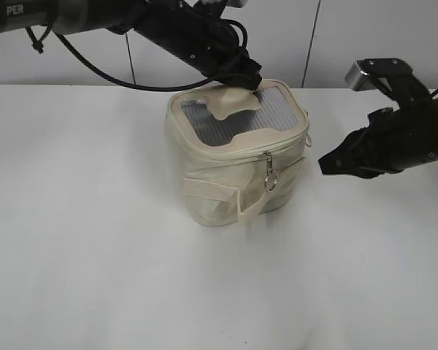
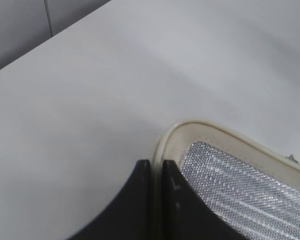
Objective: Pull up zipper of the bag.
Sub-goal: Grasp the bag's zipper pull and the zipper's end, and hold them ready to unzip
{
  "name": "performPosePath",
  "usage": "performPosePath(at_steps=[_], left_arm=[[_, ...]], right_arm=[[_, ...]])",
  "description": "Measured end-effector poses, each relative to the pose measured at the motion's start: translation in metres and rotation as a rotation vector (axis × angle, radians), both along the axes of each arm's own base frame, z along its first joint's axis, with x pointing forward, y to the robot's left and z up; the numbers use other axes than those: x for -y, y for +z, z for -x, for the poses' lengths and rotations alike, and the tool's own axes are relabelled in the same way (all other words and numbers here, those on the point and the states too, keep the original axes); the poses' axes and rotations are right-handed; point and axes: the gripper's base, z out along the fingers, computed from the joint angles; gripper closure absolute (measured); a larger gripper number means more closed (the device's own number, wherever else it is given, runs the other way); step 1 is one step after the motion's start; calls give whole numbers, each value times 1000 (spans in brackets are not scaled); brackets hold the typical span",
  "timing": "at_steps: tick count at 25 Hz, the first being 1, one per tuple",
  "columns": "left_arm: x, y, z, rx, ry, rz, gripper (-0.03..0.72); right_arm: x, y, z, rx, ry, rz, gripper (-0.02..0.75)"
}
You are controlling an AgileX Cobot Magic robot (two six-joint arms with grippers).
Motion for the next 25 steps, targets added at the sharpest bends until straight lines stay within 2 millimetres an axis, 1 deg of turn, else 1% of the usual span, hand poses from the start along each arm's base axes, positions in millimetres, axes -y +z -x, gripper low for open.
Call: performPosePath(at_steps=[1, 2, 5, 6, 7, 10, 13, 19, 25], left_arm=[[-1, 0, 0, 3, -7, -14, 666], [-1, 0, 1, 7, -17, -25, 666], [-1, 0, 2, 27, -52, -52, 666], [-1, 0, 3, 32, -67, -57, 666], [-1, 0, 4, 43, -90, -66, 666], [-1, 0, 6, 49, -144, -85, 666], [-1, 1, 9, 47, -190, -97, 666], [-1, 2, 13, 48, -241, -111, 667], [-2, 4, 16, 40, -277, -116, 667]], right_arm=[[4, 1, -5, 49, -26, 38, 634], [7, 2, -10, 86, -44, 69, 563], [8, -3, -18, 138, -5, 131, 367], [7, -7, -20, 147, 17, 143, 331], [6, -11, -22, 158, 41, 148, 311], [2, -21, -26, 174, 83, 127, 284], [2, -21, -27, 202, 116, 94, 281], [12, -20, -30, 218, 106, 82, 307], [12, -32, -31, 180, 108, 65, 316]])
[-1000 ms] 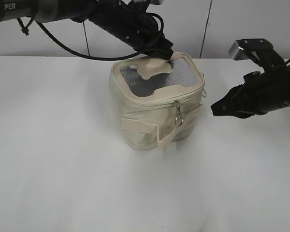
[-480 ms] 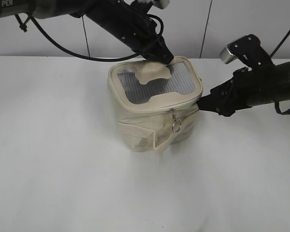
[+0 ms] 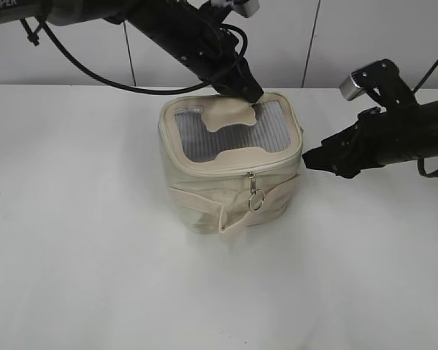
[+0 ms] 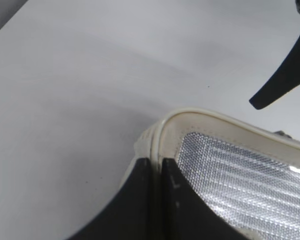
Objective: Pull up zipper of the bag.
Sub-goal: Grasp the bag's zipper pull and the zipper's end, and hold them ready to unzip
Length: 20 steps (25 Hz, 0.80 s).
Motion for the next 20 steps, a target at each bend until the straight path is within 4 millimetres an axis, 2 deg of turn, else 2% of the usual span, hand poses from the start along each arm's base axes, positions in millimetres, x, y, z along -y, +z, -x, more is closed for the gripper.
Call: performPosePath(at_steps=[10, 20], left_arm=[[1, 1, 1, -8, -1, 10, 668], [0, 1, 0, -13, 1, 17, 669]], right_arm=[[-3, -6, -1, -27, -9, -54, 323], [-7, -13, -17, -41, -20, -107, 326]])
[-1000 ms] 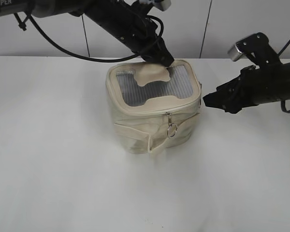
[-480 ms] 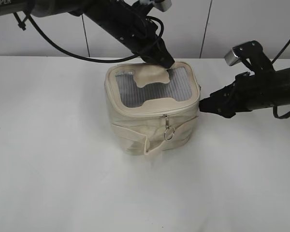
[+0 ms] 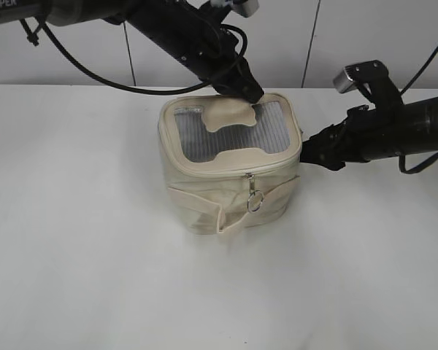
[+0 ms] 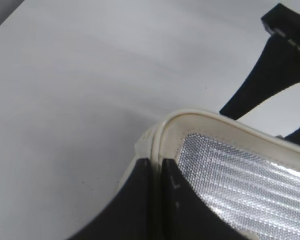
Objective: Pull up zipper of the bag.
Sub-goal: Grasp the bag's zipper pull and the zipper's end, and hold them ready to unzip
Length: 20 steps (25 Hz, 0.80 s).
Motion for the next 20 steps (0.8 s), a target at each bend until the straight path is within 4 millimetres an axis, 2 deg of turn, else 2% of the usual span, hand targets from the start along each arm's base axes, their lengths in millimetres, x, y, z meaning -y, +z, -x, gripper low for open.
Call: performPosePath(at_steps=[2, 7, 9, 11, 13, 16, 20], left_arm=[[0, 0, 0, 0, 0, 0, 669], [0, 0, 0, 0, 1, 1, 670], [0, 0, 0, 1, 1, 1, 670], [0, 0, 0, 3, 4, 2, 670], [0, 0, 0, 3, 5, 2, 670], [0, 0, -1, 5, 7, 3, 670], [0, 0, -2, 12, 15, 5, 670]], right_arm=[[0, -3, -3, -5, -3, -3, 342], [-3, -4, -11, 1, 9, -24, 451], [-4, -4, -14, 2, 16, -32, 531], [-5, -3, -14, 5, 25, -41, 662], [-5, -3, -14, -2, 30, -40, 726], [-5, -1, -11, -31, 43, -22, 729], [-2, 13, -2, -59, 86, 41, 729]])
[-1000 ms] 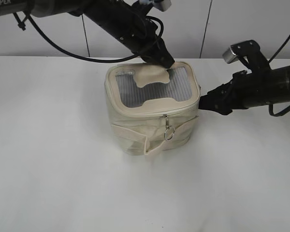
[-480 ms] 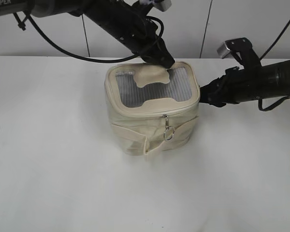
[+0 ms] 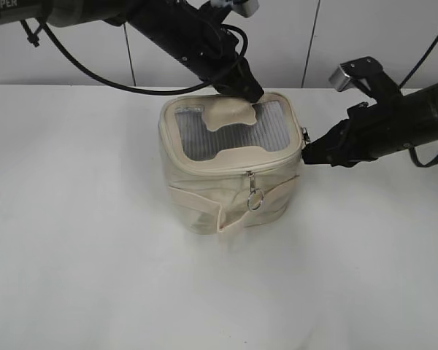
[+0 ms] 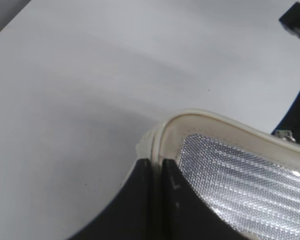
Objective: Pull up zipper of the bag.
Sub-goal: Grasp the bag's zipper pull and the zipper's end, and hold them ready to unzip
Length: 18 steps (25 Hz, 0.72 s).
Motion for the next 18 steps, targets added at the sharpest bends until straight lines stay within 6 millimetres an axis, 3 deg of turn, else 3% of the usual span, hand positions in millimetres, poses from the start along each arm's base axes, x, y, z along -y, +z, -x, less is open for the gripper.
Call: performPosePath(at_steps=[7, 18], left_arm=[[0, 0, -1, -2, 21, 6, 670], [2, 1, -1, -24, 62, 20, 671]], right_arm=[[3, 27, 14, -23, 25, 39, 729], [4, 20, 55, -175, 28, 4, 729]])
